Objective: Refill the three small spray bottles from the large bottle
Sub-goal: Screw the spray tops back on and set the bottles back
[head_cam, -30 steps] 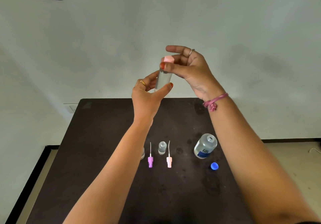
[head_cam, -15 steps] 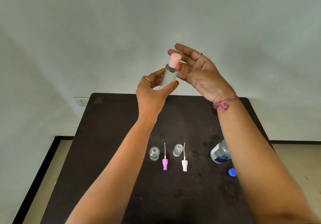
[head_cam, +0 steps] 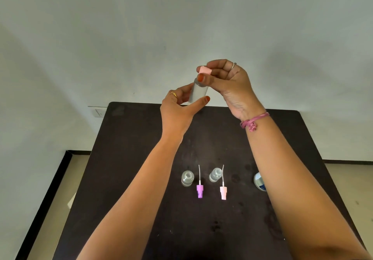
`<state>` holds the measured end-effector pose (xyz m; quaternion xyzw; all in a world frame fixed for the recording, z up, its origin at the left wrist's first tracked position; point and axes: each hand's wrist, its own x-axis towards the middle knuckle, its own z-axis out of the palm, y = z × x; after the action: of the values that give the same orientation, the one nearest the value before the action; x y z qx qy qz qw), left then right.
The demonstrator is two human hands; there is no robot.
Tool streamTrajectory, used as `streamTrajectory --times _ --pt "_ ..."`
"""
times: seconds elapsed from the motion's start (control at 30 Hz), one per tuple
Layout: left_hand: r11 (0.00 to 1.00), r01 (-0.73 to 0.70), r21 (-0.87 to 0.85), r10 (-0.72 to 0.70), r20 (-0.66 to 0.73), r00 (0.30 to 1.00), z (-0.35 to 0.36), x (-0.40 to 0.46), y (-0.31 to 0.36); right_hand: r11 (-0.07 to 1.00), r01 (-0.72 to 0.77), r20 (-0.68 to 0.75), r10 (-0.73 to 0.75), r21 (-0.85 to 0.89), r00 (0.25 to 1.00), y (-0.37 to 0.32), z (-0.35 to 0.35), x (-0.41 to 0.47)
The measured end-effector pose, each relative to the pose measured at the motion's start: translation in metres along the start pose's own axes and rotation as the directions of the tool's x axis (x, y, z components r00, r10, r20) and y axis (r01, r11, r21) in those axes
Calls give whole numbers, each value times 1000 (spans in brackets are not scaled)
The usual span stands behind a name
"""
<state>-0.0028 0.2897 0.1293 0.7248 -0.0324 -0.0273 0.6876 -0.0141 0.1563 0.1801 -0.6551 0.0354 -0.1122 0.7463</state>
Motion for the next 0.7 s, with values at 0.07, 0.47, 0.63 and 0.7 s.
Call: streamTrajectory --times 0.07,0.47,0.63,0.7 --pt "1000 1 -1 -1 1 1000 -2 3 -5 1000 3 -7 -2 5 1000 6 2 3" --pt "996 87 13 -87 60 994 -7 39 -42 911 10 -114 -63 -412 992 57 10 21" --pt "994 97 -45 -97 2 995 1 56 -60 968 -77 -169 37 -237 985 79 12 31" --pt "993 102 -62 -102 -4 995 0 62 -69 958 -176 -100 157 -225 983 89 5 31"
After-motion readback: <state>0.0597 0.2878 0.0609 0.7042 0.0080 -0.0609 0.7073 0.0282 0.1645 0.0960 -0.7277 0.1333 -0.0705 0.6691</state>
